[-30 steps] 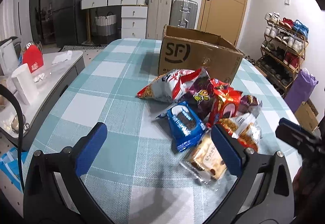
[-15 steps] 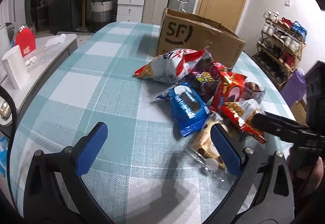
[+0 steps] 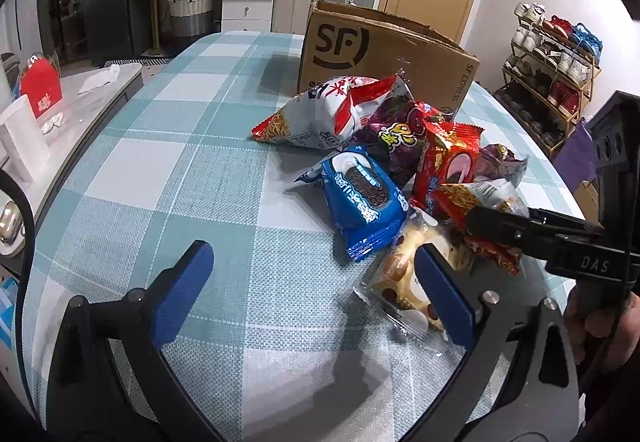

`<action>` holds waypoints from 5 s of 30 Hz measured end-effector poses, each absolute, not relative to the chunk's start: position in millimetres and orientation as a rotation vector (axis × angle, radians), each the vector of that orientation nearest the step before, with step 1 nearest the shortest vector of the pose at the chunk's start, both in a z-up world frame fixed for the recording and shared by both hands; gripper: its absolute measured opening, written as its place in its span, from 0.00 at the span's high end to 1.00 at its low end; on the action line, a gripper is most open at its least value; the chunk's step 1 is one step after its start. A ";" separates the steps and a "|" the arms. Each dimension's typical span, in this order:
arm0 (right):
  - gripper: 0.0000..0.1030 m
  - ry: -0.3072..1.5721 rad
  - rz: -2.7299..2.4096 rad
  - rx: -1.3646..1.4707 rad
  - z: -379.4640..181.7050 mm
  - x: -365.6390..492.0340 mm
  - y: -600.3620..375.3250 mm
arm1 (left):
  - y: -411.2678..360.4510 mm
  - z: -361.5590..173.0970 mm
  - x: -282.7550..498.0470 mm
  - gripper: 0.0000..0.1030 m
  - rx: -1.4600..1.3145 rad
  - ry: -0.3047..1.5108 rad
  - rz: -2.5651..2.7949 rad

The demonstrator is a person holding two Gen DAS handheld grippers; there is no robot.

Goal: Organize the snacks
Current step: 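Grasp the cream cookie pack with the left tool while the right tool grasps the white noodle-snack bag, then lift both packs and carry them over the cardboard box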

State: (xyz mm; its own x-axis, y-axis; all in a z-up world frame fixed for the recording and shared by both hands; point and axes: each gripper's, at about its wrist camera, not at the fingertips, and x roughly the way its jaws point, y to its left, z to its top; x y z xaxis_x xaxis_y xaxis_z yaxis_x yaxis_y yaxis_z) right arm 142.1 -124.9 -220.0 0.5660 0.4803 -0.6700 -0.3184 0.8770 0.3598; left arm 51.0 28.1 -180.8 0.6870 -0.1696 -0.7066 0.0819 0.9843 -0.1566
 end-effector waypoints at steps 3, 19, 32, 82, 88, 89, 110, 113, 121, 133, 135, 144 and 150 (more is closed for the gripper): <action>0.38 0.824 0.470 0.223 -217.6 138.3 -129.8 | 27.1 -181.2 51.7 0.02 -0.108 0.802 -0.136; 0.38 0.702 0.496 0.321 -204.3 118.0 -155.8 | 8.0 -180.7 53.1 0.02 -0.024 0.816 -0.189; 0.38 0.678 0.516 0.401 -205.8 117.0 -171.2 | -39.0 -187.8 70.1 0.02 0.103 0.912 -0.290; 0.38 0.547 0.564 0.389 -149.8 80.2 -171.5 | 9.2 -87.2 23.9 0.44 -0.049 0.792 -0.386; 0.38 0.478 0.582 0.361 -104.1 69.9 -170.1 | 25.9 -36.1 36.3 0.44 -0.046 0.698 -0.394; 0.38 0.466 0.584 0.356 -95.6 69.4 -170.3 | 29.0 -27.3 38.5 0.44 -0.050 0.687 -0.393; 0.38 0.432 0.557 0.278 34.6 150.0 -173.9 | 23.2 122.7 139.3 0.44 -0.011 0.532 -0.389; 0.38 0.431 0.557 0.239 42.0 164.0 -167.4 | 12.5 132.5 158.9 0.44 -0.008 0.536 -0.397; 0.38 0.456 0.528 0.203 44.3 212.8 -158.0 | -17.4 124.9 238.7 0.44 -0.029 0.608 -0.398; 0.38 0.567 0.480 0.179 -4.3 290.9 -155.5 | -16.7 25.9 343.1 0.44 -0.137 0.798 -0.378; 0.38 0.590 0.474 0.182 -15.5 301.8 -157.2 | -16.4 9.0 352.4 0.44 -0.133 0.820 -0.377; 0.38 0.694 0.446 0.194 -65.5 345.4 -162.0 | -16.3 -53.7 388.6 0.44 -0.175 0.905 -0.361; 0.38 0.729 0.441 0.195 -84.6 359.7 -162.1 | -21.4 -79.0 403.6 0.44 -0.156 0.935 -0.361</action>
